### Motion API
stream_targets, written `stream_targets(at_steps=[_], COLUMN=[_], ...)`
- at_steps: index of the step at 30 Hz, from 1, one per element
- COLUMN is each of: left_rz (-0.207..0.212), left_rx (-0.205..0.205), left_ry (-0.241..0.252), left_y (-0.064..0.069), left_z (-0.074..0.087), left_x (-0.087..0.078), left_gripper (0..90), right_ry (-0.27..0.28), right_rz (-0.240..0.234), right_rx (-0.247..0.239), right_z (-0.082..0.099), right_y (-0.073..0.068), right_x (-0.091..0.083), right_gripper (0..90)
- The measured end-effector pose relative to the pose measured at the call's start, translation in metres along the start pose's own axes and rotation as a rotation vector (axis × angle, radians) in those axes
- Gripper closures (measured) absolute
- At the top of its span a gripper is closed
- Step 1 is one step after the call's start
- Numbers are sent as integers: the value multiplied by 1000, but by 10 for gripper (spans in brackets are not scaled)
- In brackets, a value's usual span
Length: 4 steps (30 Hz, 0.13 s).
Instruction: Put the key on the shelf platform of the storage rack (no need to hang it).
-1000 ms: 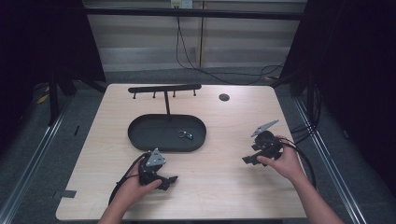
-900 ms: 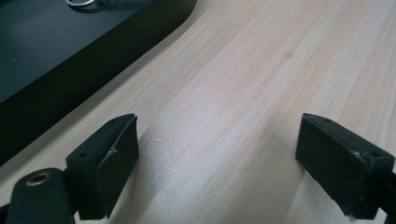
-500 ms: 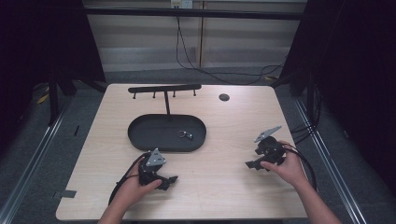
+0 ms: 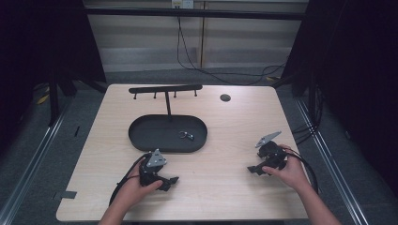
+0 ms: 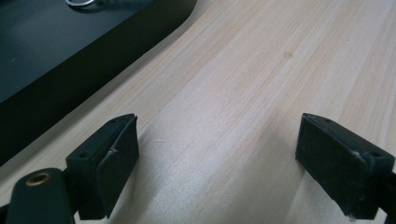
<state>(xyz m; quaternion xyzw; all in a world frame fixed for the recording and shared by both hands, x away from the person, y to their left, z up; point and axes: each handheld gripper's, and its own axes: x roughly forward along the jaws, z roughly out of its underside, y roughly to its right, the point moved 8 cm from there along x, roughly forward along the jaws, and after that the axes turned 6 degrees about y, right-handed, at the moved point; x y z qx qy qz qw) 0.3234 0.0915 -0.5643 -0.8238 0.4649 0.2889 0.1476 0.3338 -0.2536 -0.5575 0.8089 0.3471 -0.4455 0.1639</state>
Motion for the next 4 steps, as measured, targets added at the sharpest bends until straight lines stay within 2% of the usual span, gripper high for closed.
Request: stream_targets(at_steps=[4], left_rz=[-2], left_rx=[9], left_ry=[-3], left_y=[0], left_z=[0], left_x=[0], left_gripper=[126], right_ry=[16], right_rz=[2], right_rx=[-20], right_z=[1], right_y=[-1], right_x=[1], right_gripper=[180])
